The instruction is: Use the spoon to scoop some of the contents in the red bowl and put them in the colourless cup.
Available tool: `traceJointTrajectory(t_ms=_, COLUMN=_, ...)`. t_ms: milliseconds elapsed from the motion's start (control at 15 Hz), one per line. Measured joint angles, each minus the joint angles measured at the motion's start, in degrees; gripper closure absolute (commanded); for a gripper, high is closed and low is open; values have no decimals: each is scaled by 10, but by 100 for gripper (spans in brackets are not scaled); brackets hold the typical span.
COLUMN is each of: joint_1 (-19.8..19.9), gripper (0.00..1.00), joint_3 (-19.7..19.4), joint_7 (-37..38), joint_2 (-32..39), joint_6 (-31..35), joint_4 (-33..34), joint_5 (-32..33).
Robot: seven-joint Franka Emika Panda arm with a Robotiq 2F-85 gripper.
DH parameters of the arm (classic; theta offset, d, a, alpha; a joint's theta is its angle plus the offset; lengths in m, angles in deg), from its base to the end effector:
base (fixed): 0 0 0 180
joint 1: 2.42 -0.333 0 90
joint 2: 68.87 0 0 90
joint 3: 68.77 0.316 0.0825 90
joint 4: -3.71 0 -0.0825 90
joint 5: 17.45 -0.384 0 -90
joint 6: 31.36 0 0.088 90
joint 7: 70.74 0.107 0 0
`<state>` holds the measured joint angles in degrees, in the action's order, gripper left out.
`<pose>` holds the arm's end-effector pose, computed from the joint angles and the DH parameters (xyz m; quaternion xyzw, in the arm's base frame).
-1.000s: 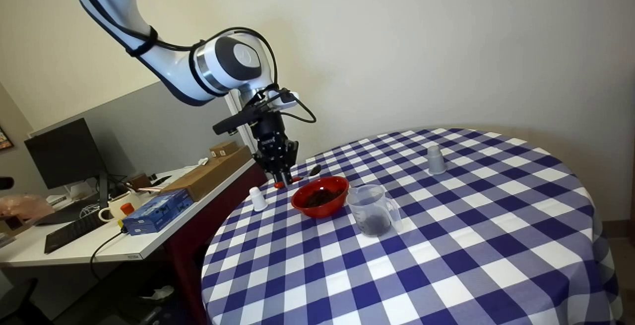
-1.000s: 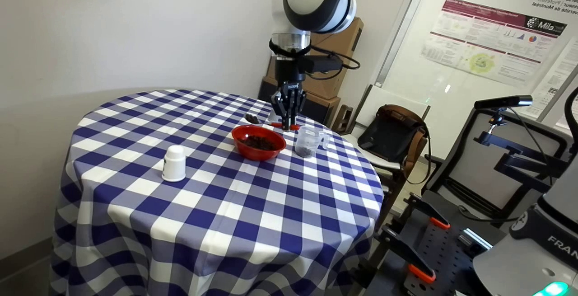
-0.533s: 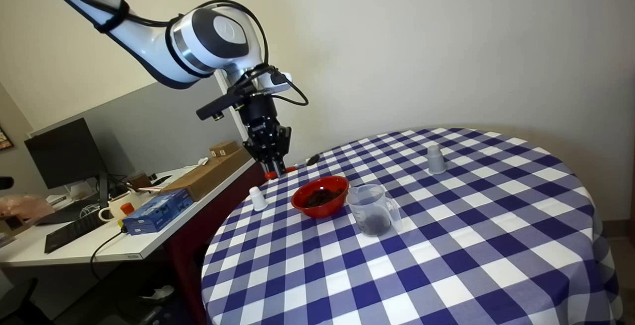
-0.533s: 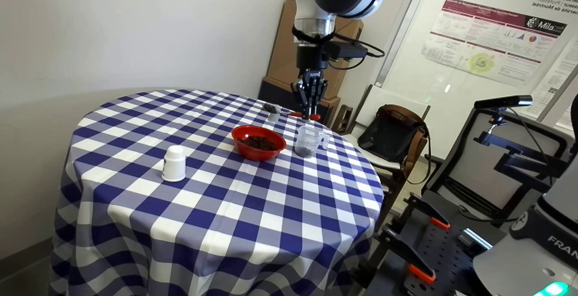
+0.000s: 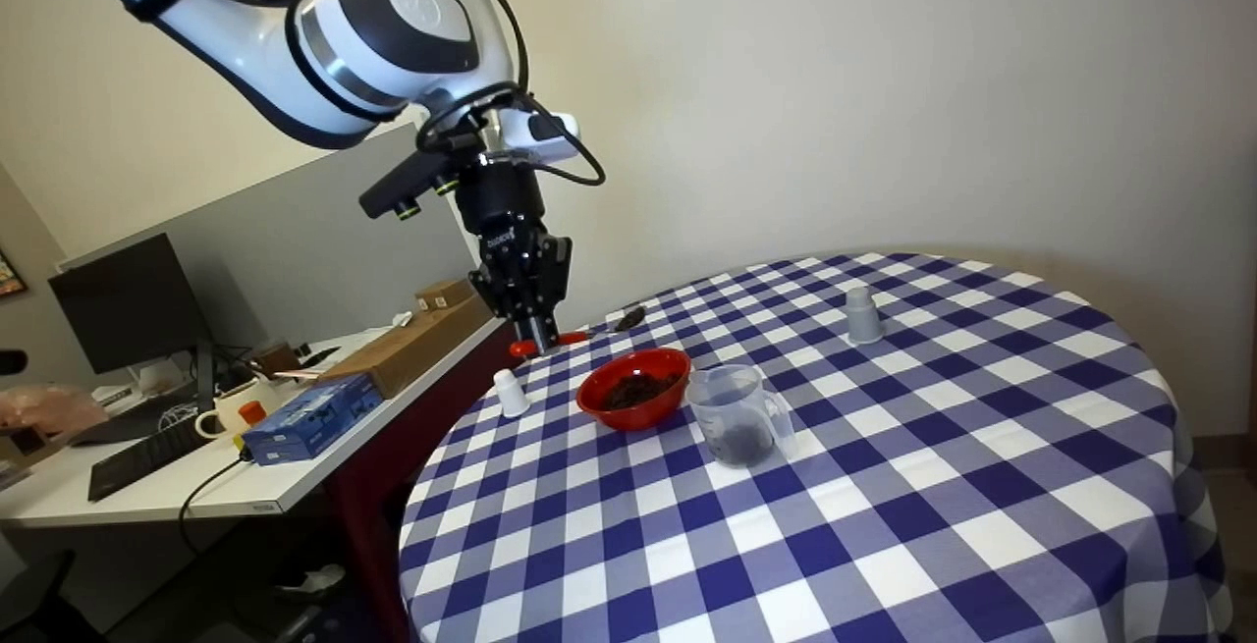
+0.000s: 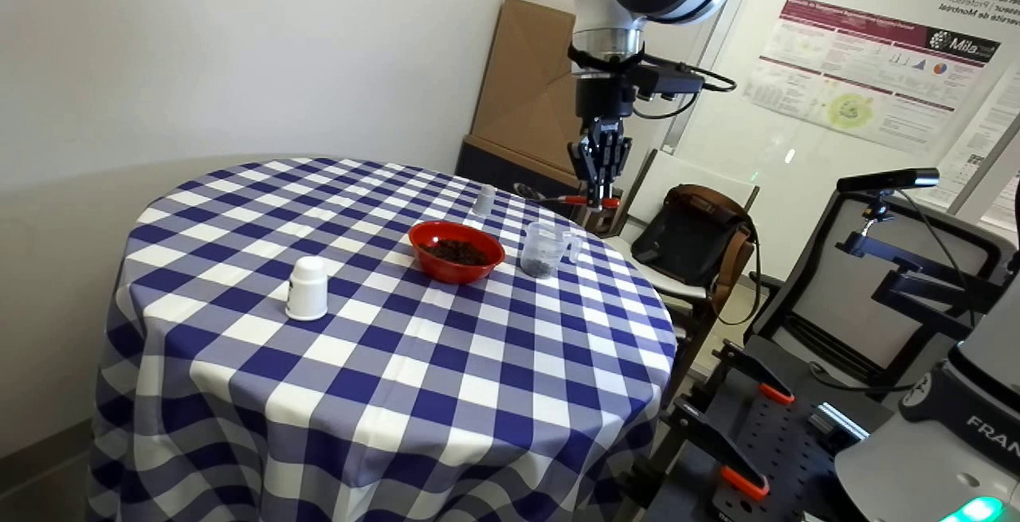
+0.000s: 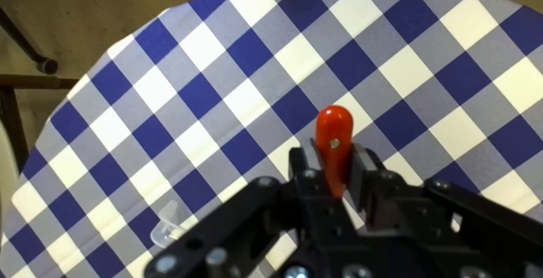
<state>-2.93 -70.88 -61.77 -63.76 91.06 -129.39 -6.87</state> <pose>0.4834 -0.0215 0.2827 0.9875 -0.0316 -0.1319 0.0806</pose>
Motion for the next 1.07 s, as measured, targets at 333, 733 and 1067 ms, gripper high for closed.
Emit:
traceJointTrajectory(t_ms=333, joint_1=22, gripper=95, joint_3=-17, joint_7=15, joint_2=-19, joint_6=-3, joint_4=-24, joint_5=39)
traceJointTrajectory(t_ms=733, joint_1=36, gripper=95, joint_3=-27, joint_7=45, joint_2=-21, joint_6=-15, joint_4=-28, joint_5=105)
traceJointTrajectory(t_ms=1067, joint_1=32, gripper=95, joint_3=-23, joint_7=66, joint_2=-15, joint_6=-21, joint_4=-28, joint_5=142)
